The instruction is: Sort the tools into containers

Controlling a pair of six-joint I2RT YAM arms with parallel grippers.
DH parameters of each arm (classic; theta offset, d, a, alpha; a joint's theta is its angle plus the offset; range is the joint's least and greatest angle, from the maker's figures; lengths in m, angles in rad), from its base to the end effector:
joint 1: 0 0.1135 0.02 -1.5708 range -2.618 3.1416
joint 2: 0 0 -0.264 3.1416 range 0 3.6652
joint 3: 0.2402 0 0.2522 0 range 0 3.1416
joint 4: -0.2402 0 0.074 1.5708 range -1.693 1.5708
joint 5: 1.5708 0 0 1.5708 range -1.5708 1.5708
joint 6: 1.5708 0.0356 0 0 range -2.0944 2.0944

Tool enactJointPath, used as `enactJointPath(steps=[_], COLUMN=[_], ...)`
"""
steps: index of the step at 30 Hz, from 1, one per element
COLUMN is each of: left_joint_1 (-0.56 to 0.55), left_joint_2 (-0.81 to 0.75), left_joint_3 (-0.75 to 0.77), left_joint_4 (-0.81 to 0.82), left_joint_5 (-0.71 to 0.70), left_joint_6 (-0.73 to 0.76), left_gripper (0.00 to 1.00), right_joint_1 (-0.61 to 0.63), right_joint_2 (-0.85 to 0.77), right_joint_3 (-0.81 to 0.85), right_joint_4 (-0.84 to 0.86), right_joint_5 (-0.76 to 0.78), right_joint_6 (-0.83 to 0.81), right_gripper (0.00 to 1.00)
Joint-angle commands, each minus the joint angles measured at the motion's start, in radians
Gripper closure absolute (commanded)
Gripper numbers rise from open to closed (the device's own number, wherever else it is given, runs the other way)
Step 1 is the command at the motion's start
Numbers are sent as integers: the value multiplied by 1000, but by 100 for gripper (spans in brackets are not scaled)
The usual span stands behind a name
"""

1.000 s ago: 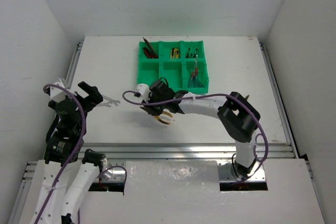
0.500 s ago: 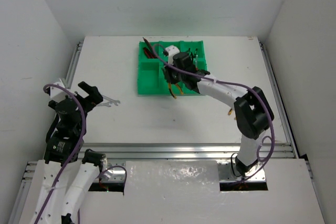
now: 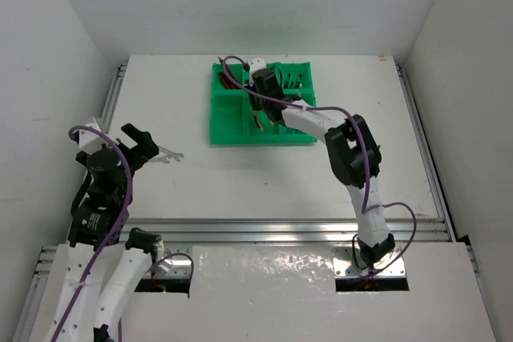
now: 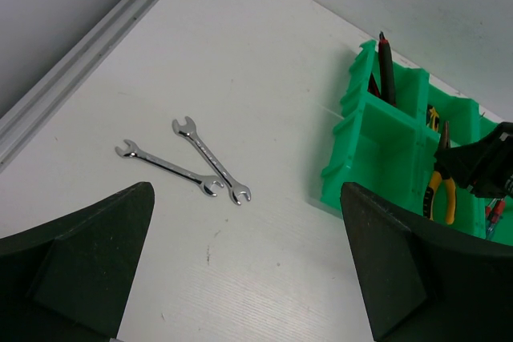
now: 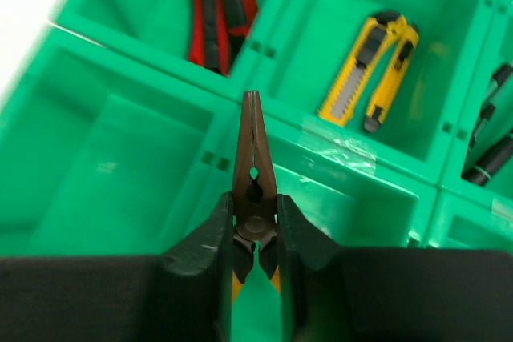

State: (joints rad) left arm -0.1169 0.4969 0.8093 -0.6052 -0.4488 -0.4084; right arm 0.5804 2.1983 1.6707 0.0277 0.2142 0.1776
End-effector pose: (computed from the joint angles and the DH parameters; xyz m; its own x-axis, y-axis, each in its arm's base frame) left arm 0.1052 0.0032 0.3411 -0.1410 -0.3437 -0.9284 -0.3960 0.8791 -0.2653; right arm 0.4326 0.2746 0.2036 -0.4616 -0.0963 -0.8818 -0.3030 0.9514 0.0548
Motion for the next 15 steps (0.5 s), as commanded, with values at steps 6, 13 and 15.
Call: enactJointPath(steps=[6,13,15], left_joint_1=[-1,-1,-1], left_joint_2=[8,3,2], left_joint_3=[4,1,1], left_joint_4=[36,36,38], left_joint_5=[21,25,28], left_joint_6=[8,8,8], left_gripper=[0,0,0], right_joint_1=[-10,-11,-27], right_joint_2=[-25,-253,-382], right_joint_3=[50,-144,-239], right_joint_4=[77,49,-50], right_joint_5=[60,79,200], right_joint_6=[-59,-6,78], right_gripper=[59,33,2])
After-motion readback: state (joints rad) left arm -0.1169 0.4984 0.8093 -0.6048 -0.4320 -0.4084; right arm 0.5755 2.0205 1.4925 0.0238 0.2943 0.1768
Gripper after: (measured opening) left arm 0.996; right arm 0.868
